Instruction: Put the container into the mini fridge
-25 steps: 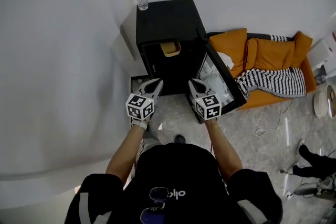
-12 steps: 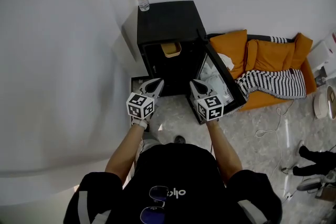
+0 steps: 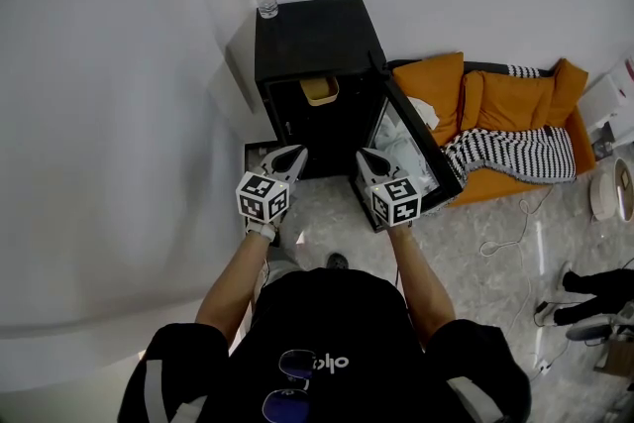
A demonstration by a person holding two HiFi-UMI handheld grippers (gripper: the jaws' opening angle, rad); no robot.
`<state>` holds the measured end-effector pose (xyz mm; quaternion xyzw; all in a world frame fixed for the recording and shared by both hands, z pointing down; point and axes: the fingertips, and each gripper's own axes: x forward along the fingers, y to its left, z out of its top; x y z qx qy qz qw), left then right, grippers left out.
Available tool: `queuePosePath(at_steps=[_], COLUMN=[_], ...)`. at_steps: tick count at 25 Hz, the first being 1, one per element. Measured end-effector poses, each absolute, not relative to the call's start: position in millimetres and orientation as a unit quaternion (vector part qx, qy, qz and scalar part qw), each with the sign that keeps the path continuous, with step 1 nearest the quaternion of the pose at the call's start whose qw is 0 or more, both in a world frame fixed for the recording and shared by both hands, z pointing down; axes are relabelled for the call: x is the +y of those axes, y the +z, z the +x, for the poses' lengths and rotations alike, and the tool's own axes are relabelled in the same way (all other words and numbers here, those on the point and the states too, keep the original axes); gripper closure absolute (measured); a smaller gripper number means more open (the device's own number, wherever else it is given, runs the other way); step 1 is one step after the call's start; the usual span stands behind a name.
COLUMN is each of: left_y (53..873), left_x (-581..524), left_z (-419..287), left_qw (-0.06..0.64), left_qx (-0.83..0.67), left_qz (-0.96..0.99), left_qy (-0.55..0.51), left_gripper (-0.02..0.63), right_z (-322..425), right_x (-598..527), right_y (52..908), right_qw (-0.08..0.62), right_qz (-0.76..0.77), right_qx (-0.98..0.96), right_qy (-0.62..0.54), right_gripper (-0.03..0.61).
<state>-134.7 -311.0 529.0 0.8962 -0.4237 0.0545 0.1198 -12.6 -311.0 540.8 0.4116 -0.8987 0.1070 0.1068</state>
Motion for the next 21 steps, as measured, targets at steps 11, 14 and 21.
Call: queuePosePath(at_steps=[11,14,21], left_y=[527.0,527.4,526.5], left_x=[-315.5,-315.9,-320.6], left_z=[-127.9,-126.0,-125.6], left_qw=[0.114,0.115,0.116], left_qx=[-0.418,-0.417,-0.418], left_qz=[0.899,0.899,0.899], left_qy=[0.059,0.060,0.059], left_gripper=[0.606,0.606,0.606], right_z=[-9.4,-8.3,-8.4], right_x=[-314.9,-316.3,-320.3], right_y=[542.5,540.7,538.1], right_qw=[0.104,0.100,0.097], right_qz=[0.409,0.410,0.411], right_qx=[-0.900,-0.899,-0.900], right_qy=[0.111,0.112,0.113], right_gripper=[0.571,0.571,0.571])
